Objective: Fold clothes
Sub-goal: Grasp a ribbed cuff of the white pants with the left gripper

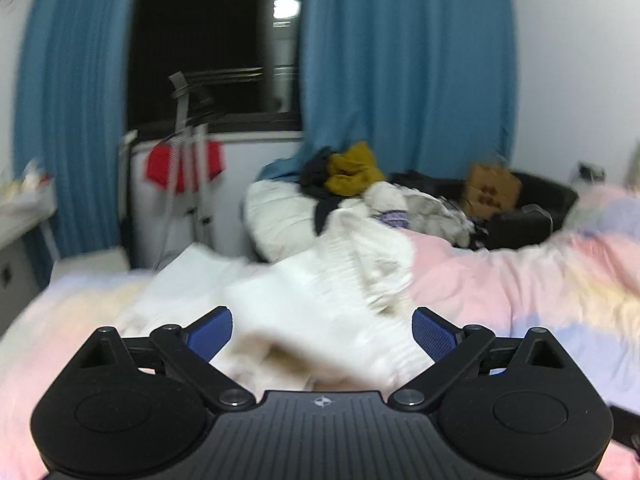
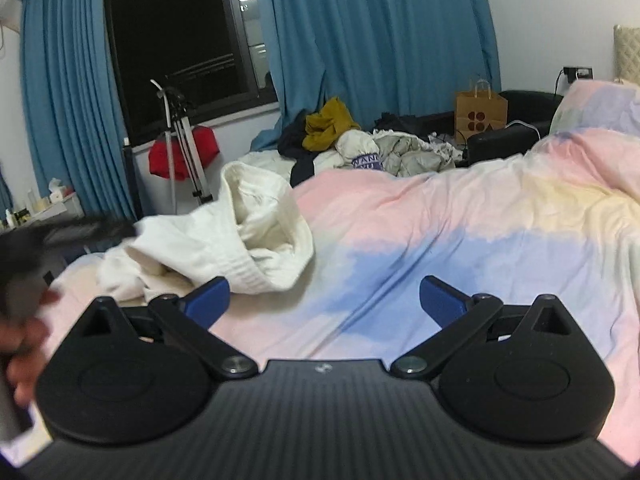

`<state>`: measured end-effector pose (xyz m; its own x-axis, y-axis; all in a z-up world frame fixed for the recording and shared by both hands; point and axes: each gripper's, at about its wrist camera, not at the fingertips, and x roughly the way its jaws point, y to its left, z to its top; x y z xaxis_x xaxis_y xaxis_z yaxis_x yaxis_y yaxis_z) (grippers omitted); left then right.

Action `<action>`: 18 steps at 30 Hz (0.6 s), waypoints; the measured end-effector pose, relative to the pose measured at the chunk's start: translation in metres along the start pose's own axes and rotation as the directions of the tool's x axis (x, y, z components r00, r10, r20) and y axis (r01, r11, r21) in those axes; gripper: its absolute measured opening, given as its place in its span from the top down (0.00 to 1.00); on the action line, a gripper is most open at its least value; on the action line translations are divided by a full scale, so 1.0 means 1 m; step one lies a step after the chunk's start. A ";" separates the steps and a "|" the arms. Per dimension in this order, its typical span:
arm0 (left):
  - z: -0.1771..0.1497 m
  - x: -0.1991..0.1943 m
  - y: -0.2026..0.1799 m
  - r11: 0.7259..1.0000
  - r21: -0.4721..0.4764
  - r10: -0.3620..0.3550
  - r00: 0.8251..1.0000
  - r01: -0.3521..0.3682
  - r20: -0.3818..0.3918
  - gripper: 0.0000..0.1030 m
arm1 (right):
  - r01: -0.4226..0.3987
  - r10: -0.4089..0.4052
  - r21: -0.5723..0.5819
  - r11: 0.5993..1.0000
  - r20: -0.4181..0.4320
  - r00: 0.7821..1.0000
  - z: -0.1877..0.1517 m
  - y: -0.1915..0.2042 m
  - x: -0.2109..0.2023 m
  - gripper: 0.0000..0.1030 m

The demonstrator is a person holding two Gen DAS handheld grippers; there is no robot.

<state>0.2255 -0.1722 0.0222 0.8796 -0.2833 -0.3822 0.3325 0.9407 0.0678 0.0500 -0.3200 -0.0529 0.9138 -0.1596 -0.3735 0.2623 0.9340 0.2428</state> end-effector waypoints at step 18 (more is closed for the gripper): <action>0.006 0.212 -0.024 0.989 0.030 0.147 0.965 -0.144 -0.217 0.68 | -0.060 0.065 0.088 0.994 -0.063 0.996 -0.024 -0.038 0.063 0.02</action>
<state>0.4056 -0.2559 -0.0548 0.8240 -0.0948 -0.5586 0.2123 0.9657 0.1494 0.0896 -0.3577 -0.1073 0.9076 -0.0777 -0.4126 0.2335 0.9101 0.3423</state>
